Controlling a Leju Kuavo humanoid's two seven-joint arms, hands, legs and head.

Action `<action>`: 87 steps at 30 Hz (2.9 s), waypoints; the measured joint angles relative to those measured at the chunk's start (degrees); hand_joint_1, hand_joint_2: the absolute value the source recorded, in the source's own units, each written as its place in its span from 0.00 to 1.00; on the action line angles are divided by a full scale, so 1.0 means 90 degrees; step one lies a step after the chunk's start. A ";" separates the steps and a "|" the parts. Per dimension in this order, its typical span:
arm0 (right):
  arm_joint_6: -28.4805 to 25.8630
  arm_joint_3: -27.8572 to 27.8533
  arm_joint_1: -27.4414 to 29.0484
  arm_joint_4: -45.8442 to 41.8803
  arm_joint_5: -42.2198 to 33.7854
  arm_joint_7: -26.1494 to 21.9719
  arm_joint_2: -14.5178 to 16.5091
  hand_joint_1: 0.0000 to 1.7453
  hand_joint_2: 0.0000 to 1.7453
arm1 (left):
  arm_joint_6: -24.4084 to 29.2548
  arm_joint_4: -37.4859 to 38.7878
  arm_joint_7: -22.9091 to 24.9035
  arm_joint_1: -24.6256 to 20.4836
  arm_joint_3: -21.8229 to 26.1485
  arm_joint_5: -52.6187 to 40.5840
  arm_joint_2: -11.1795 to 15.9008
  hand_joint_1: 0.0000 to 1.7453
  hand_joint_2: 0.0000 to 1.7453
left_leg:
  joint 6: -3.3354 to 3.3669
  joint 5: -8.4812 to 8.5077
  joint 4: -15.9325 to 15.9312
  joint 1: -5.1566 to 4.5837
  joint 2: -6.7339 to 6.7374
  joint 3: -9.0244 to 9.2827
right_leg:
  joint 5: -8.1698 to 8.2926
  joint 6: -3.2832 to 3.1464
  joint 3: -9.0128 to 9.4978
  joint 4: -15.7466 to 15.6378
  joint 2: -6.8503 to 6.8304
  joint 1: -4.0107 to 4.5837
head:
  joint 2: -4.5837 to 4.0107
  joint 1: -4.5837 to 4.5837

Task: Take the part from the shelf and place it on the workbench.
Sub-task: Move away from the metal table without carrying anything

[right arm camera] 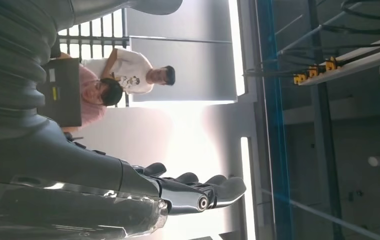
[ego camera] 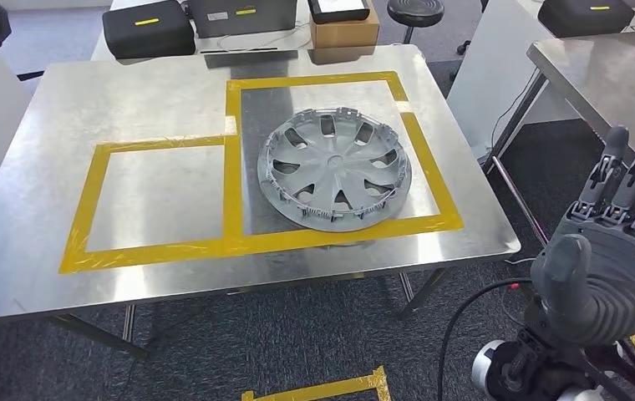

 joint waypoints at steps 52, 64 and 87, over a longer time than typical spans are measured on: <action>-0.0074 0.0181 0.0121 0.0036 0.0345 0.0646 -0.0177 0.00 1.00 | -0.0582 -0.0012 0.0543 -0.0181 -0.0027 -0.0728 -0.0187 0.00 0.00 | -0.0204 -0.0617 0.1149 0.0041 -0.0049 -0.0679 | 0.0226 -0.0466 0.0079 -0.0273 0.0101 0.0201 | 0.0000 0.0073; -0.0075 0.0205 0.0126 0.0013 0.0348 0.0648 -0.0184 0.00 1.00 | -0.0580 -0.0012 0.0542 -0.0203 -0.0027 -0.0728 -0.0165 0.00 0.00 | 0.0010 -0.0134 -0.0087 0.0120 -0.0027 0.0295 | 0.0211 -0.0073 -0.0573 0.0316 0.0131 0.0101 | 0.0000 -0.0020; -0.0075 0.0214 0.0724 0.0002 0.0609 0.0578 -0.0055 0.00 1.00 | -0.0733 -0.0022 0.0685 -0.0182 -0.0484 -0.1177 -0.0081 0.00 0.00 | -0.0353 -0.0316 0.1011 0.0140 -0.0027 -0.0057 | 0.0441 -0.0369 -0.0420 -0.0032 0.0098 0.0156 | 0.0000 -0.0016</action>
